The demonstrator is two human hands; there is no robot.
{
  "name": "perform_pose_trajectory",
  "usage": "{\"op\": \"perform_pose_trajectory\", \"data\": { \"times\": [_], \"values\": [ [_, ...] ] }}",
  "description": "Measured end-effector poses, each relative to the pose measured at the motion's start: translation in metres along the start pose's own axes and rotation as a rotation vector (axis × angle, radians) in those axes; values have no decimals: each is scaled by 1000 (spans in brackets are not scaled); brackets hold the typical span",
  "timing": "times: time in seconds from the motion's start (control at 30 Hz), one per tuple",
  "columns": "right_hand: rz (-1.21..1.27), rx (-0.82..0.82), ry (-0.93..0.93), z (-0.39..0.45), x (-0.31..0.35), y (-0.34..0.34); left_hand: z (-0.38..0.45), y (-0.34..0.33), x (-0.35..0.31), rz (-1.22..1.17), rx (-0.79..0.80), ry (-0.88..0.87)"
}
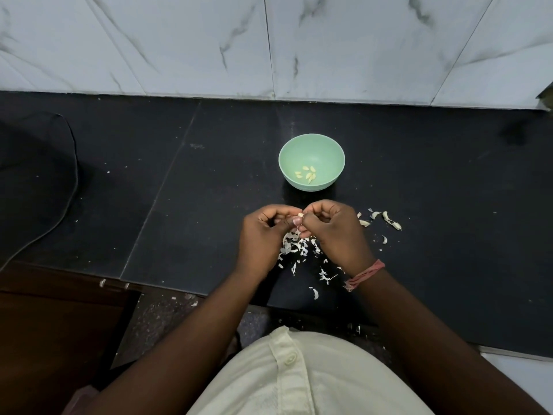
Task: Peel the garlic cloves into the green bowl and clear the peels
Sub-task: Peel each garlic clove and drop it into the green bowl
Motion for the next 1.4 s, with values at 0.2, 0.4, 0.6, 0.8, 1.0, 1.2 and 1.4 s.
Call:
{"op": "perform_pose_trajectory", "data": {
  "times": [0.2,0.4,0.6,0.8,1.0,1.2,1.4],
  "values": [
    [-47,-62,26,-3,4,2,-3,-8,15,-182,-31,112],
    [-14,-62,11,-4,3,0,-7,-18,27,-555,-183,295],
    [54,-110,-23,-3,-3,7,-4,-10,27,-621,-255,316],
    [79,-39,100,-3,8,-2,-4,-13,21,-579,-206,223],
    [161,-40,86,-2,6,0,-5,-9,18,-525,-171,180],
    [287,-25,-67,2,-7,-1,-8,-9,19,-378,-217,150],
    [323,-7,-109,1,-10,2,-10,-14,20,-512,-235,234]
  ]
}}
Point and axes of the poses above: each hand's wrist, its own z-axis towards the middle knuckle, its own y-axis out of the back of the hand, x = y × z, the point moved 8 cm from there along z, towards the middle knuckle, and after that the axes turned 14 degrees about -y, right-handed, at the moved point
